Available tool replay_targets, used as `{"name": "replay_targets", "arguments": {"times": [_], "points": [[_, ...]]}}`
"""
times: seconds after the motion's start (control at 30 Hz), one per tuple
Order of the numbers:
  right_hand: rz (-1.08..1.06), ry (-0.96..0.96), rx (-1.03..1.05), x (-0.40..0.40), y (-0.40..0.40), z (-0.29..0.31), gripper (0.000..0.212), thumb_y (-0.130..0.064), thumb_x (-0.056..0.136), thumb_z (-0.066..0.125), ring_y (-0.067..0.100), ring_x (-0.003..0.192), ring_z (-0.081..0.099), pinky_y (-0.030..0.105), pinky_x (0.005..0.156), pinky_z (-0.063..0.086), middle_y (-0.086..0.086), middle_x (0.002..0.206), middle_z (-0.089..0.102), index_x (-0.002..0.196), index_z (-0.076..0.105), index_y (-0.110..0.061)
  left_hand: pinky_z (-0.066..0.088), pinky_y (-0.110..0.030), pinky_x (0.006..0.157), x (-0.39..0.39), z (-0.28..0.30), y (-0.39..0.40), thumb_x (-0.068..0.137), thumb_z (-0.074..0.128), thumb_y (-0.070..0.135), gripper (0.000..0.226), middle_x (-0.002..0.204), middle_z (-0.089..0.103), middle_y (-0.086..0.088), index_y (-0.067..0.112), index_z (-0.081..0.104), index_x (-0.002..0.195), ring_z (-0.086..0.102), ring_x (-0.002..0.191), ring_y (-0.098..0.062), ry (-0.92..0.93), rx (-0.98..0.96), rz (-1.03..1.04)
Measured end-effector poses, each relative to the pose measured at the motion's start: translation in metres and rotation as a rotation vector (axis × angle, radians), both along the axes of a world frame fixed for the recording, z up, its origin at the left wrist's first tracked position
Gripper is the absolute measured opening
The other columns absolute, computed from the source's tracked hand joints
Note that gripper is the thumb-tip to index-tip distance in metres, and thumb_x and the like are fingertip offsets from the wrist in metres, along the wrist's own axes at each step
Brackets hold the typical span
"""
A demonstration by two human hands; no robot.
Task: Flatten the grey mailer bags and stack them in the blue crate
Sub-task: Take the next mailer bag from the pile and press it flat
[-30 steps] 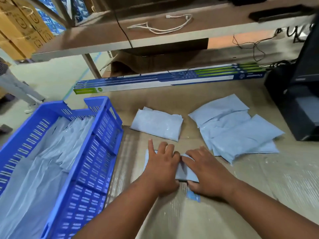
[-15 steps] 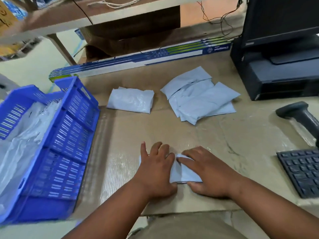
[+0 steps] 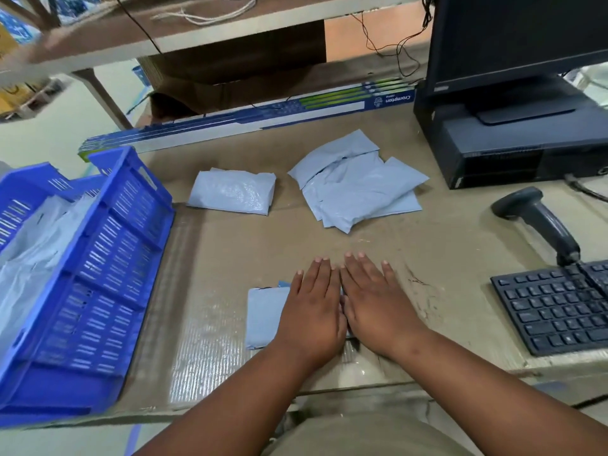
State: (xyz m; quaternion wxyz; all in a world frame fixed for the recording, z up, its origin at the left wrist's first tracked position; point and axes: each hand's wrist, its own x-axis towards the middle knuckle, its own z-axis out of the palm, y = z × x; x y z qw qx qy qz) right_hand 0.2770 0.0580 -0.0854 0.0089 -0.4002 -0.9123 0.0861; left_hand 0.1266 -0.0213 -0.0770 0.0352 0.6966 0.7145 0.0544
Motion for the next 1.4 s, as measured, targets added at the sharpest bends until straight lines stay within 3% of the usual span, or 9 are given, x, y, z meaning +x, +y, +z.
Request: {"name": "replay_targets", "arguments": {"times": [0.37,0.73,1.03,1.23,1.4], "points": [[0.014,-0.002,0.000,0.000,0.004,-0.014,0.066,-0.045,0.107,0.020,0.024,0.164,0.007,0.063,0.128,0.011,0.003,0.178,0.009,0.168,0.022,-0.019,0.019,-0.054,0.127,0.000,-0.019,0.000,0.106,0.031,0.035,0.064,0.171,0.029,-0.016,0.006,0.033,0.163,0.019,0.161,-0.031,0.009,0.031,0.013],[0.013,-0.020,-0.025,0.000,0.004,-0.006,0.070,-0.049,0.105,0.007,0.022,0.164,-0.001,0.062,0.129,0.003,0.000,0.178,0.001,0.169,0.017,-0.021,0.015,-0.053,0.130,-0.001,-0.014,-0.001,0.105,0.027,0.038,0.067,0.171,0.030,-0.015,0.005,0.035,0.163,0.021,0.161,-0.029,0.033,0.004,0.015],[0.155,0.018,0.121,-0.022,-0.016,0.015,0.067,-0.044,0.105,0.028,0.027,0.163,0.012,0.064,0.128,0.008,0.011,0.176,0.016,0.164,0.031,-0.014,0.017,-0.055,0.129,-0.042,-0.002,-0.028,0.102,0.031,0.040,0.069,0.170,0.032,-0.016,0.005,0.036,0.162,0.024,0.160,-0.031,0.093,0.016,0.088],[0.213,-0.010,0.062,-0.046,-0.029,-0.002,0.063,-0.046,0.109,0.022,0.026,0.161,0.019,0.059,0.129,0.011,0.008,0.172,0.027,0.162,0.033,-0.015,0.018,-0.054,0.128,-0.061,-0.016,-0.046,0.107,0.029,0.043,0.067,0.170,0.033,-0.014,0.006,0.038,0.162,0.024,0.160,-0.029,0.091,0.000,0.133],[0.238,-0.020,0.073,-0.051,-0.021,-0.005,0.063,-0.047,0.109,0.022,0.026,0.161,0.019,0.059,0.127,0.017,0.006,0.174,0.025,0.164,0.032,-0.018,0.019,-0.055,0.127,-0.059,-0.016,-0.043,0.106,0.028,0.043,0.067,0.170,0.032,-0.014,0.006,0.037,0.162,0.025,0.160,-0.030,0.069,0.022,0.175]]}}
